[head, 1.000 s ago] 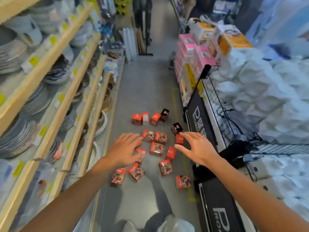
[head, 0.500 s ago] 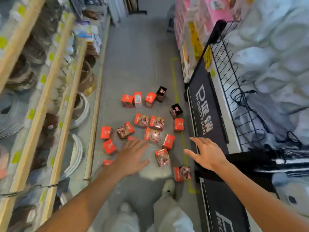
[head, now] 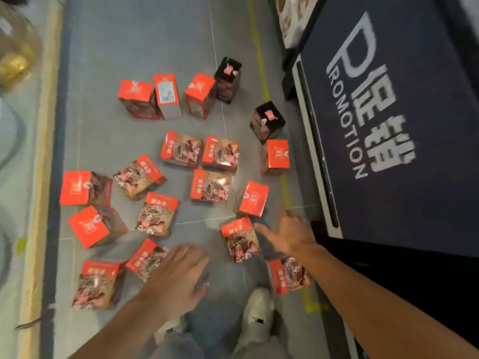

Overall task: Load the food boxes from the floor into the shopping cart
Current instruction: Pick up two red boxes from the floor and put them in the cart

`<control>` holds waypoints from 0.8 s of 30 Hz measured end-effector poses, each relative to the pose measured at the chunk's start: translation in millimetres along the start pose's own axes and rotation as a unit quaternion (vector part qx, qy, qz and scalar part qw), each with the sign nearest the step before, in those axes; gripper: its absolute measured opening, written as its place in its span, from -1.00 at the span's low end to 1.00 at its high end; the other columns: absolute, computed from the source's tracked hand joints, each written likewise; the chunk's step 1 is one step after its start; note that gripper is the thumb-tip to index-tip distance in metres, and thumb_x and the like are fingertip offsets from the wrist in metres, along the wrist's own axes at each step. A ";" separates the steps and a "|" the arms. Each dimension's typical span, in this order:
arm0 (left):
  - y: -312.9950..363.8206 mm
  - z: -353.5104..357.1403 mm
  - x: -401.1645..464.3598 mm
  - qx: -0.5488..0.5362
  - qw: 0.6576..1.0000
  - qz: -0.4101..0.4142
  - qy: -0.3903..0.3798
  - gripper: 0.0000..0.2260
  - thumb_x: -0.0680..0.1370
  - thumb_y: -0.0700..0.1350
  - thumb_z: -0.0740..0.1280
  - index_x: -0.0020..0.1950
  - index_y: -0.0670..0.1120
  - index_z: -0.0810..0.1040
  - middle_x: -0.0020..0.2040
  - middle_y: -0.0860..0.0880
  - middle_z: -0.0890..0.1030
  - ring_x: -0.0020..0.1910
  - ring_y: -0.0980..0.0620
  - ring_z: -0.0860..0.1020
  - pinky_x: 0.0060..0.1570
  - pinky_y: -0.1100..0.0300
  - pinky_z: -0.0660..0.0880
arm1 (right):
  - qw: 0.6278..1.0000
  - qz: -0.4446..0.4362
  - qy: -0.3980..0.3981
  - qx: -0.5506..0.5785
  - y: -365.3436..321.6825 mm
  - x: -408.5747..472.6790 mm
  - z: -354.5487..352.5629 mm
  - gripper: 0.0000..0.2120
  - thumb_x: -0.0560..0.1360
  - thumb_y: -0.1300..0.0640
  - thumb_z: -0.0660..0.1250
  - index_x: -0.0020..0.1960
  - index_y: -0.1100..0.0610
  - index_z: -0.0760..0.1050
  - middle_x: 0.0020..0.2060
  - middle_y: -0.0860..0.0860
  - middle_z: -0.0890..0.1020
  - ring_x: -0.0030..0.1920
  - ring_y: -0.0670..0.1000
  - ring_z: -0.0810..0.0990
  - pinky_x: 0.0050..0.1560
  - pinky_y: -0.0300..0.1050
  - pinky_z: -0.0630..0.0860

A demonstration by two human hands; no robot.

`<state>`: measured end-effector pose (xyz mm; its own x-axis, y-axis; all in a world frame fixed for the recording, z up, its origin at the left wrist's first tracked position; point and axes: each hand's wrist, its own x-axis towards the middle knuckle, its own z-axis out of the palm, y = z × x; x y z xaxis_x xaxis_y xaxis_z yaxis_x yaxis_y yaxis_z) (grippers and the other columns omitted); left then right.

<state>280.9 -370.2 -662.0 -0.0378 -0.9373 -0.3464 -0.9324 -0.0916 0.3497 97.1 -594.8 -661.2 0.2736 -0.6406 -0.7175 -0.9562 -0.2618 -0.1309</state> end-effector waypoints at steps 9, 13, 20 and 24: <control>-82.8 96.9 67.1 -0.030 0.997 -0.043 -0.055 -0.46 0.40 0.17 0.32 0.33 -0.02 0.54 0.28 -0.06 0.59 0.23 -0.13 0.58 0.21 -0.04 0.55 | 0.960 0.120 0.111 0.228 -44.0 169.0 104.0 0.21 0.31 -0.42 0.46 0.61 0.20 -0.09 0.52 0.19 0.24 0.42 0.32 0.37 0.37 0.20 0.40; -97.1 119.1 87.6 -0.013 0.997 -0.034 -0.074 -0.44 0.38 0.20 0.17 0.24 -0.05 0.60 0.18 -0.09 0.65 0.09 -0.14 0.66 0.06 -0.02 0.62 | 0.930 0.160 0.174 0.282 -48.7 202.1 124.7 0.26 0.35 -0.31 0.53 0.63 0.18 -0.23 0.58 0.17 0.12 0.43 0.33 0.35 0.34 0.20 0.38; -79.4 122.5 97.8 -0.138 0.970 -0.106 -0.168 -0.17 0.34 0.31 -0.06 0.56 0.01 0.31 0.50 0.00 0.37 0.46 -0.10 0.37 0.39 0.00 0.36 | 0.921 0.145 0.192 0.307 -29.5 182.5 107.4 -0.04 0.33 -0.21 0.54 0.52 0.09 0.12 0.37 0.13 0.45 0.24 0.31 0.55 0.24 0.18 0.51; -51.8 128.1 112.2 -0.335 0.877 -0.277 -0.203 -0.34 0.54 0.22 0.33 0.57 0.01 0.25 0.49 -0.02 0.39 0.41 -0.03 0.41 0.30 0.18 0.38 | 0.935 0.111 0.179 0.287 -5.9 147.3 80.9 0.01 0.29 -0.18 0.58 0.54 -0.02 0.07 0.34 0.07 0.48 0.21 0.26 0.56 0.18 0.20 0.55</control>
<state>279.0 -427.5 -830.6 0.1032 -0.5017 -0.8589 -0.4319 -0.8004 0.4157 134.6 -629.2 -821.4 -0.0184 -0.8601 -0.5097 -0.8642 0.2700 -0.4245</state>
